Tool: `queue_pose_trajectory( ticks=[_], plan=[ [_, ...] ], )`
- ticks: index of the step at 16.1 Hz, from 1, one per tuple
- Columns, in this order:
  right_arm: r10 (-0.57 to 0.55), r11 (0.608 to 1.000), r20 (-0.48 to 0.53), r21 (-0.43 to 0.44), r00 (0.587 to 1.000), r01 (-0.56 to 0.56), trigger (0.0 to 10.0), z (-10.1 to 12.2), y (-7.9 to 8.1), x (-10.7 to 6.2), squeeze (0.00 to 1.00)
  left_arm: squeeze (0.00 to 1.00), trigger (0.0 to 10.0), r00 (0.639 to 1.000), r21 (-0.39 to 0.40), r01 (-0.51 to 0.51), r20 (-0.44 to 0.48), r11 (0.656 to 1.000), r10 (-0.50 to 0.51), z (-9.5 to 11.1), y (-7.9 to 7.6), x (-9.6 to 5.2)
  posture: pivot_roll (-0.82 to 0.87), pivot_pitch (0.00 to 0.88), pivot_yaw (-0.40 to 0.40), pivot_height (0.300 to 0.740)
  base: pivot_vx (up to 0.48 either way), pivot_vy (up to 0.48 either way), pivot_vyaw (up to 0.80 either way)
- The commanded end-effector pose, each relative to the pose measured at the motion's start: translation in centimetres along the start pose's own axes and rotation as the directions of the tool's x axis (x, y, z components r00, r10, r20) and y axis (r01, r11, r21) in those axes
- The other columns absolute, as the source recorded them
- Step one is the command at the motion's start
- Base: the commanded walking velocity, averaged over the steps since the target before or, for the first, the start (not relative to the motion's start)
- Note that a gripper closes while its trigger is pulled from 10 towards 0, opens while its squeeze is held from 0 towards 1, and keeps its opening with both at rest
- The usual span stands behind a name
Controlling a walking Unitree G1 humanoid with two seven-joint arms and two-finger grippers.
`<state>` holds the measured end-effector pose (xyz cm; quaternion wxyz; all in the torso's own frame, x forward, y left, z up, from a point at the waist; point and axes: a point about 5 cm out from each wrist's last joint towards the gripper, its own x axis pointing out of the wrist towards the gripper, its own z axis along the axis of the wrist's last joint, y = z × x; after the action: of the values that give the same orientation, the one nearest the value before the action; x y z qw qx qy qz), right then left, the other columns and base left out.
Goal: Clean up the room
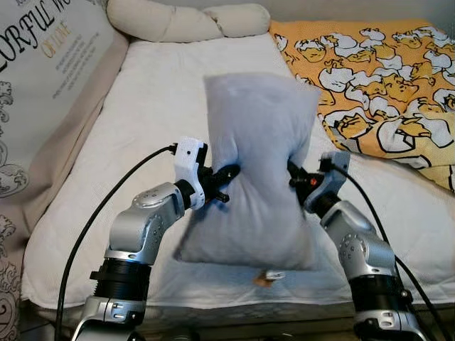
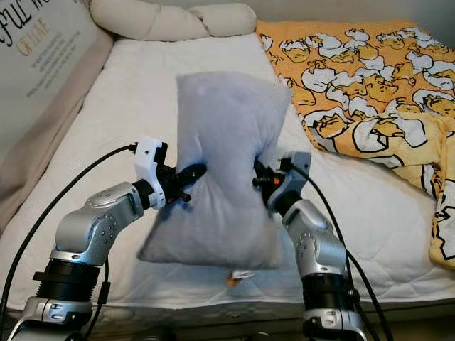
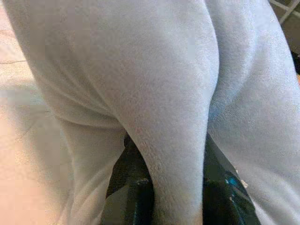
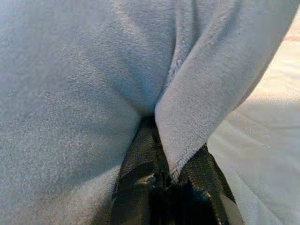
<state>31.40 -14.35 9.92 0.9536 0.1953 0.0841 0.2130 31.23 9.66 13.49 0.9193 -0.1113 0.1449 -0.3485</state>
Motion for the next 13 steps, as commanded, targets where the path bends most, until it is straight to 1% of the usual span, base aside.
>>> queue_pose_trajectory(
  ticks=[1,3,5,6,7,8,9,10,11,12,13],
  plan=[
    [0.061,0.998,0.016,-0.020,0.998,-0.060,0.0,0.6,1.8,0.8,0.00,0.00,0.0,0.999,0.056,0.025,0.035,0.998,-0.027,0.9,-1.0,0.4,-0.03,0.000,0.039,0.740,0.000,0.000,0.00],
    [0.059,0.998,0.019,-0.007,0.998,-0.058,0.0,0.7,2.0,0.7,0.00,0.00,0.0,0.999,0.065,0.014,0.036,0.998,-0.016,0.9,-1.1,0.3,-0.03,0.000,0.037,0.740,0.000,0.000,0.00],
    [0.060,0.998,0.009,-0.024,0.998,-0.060,0.0,0.6,2.0,0.6,0.00,0.00,0.0,0.998,0.094,0.008,0.064,0.996,-0.014,1.0,-1.4,0.3,-0.02,0.000,0.025,0.740,0.000,0.000,0.00],
    [0.047,0.998,0.009,-0.042,0.999,-0.046,1.7,0.5,2.0,0.5,0.00,0.00,0.0,0.993,0.158,-0.043,0.119,0.987,0.024,1.6,-1.4,0.1,-0.02,0.000,0.022,0.740,0.000,0.000,0.00],
    [0.020,0.999,-0.003,-0.032,1.000,-0.020,10.0,0.4,2.0,0.6,0.00,0.00,10.0,0.993,0.174,-0.088,0.093,0.981,0.072,1.4,-1.1,0.2,-0.02,0.000,0.023,0.740,0.000,0.000,0.00],
    [0.026,0.999,-0.024,-0.022,0.999,-0.026,10.0,0.2,2.1,0.7,0.00,0.00,10.0,0.991,0.191,-0.117,0.088,0.975,0.101,1.3,-0.8,0.2,-0.02,0.000,0.025,0.740,0.000,0.000,0.00],
    [0.032,0.998,-0.024,-0.045,0.999,-0.033,10.0,0.1,2.3,0.6,0.00,0.00,10.0,0.987,0.184,-0.135,0.111,0.974,0.116,1.6,-0.4,0.1,-0.02,0.000,0.028,0.740,0.000,0.000,0.00],
    [0.030,0.998,-0.018,-0.056,0.999,-0.031,10.0,0.1,2.4,0.6,0.00,0.00,10.0,0.986,0.172,-0.132,0.123,0.976,0.111,1.7,-0.4,0.0,-0.02,0.000,0.028,0.740,0.000,0.000,0.00],
    [0.013,0.998,-0.038,-0.057,0.999,-0.015,10.0,-0.3,2.3,0.6,0.00,0.00,10.0,0.985,0.185,-0.142,0.122,0.972,0.121,1.8,-0.2,0.0,-0.02,0.000,0.031,0.740,0.000,0.000,0.00],
    [0.012,0.998,-0.036,-0.055,0.999,-0.014,10.0,-0.3,2.3,0.6,0.00,0.00,10.0,0.985,0.181,-0.143,0.124,0.973,0.122,1.8,-0.1,-0.1,-0.02,0.000,0.031,0.740,0.000,0.000,0.00],
    [0.013,0.998,-0.030,-0.053,0.999,-0.014,10.0,-0.3,2.4,0.6,0.00,0.00,10.0,0.984,0.183,-0.149,0.129,0.972,0.126,1.8,-0.1,-0.1,-0.02,0.000,0.035,0.740,0.000,0.300,-0.55]
  ],
)
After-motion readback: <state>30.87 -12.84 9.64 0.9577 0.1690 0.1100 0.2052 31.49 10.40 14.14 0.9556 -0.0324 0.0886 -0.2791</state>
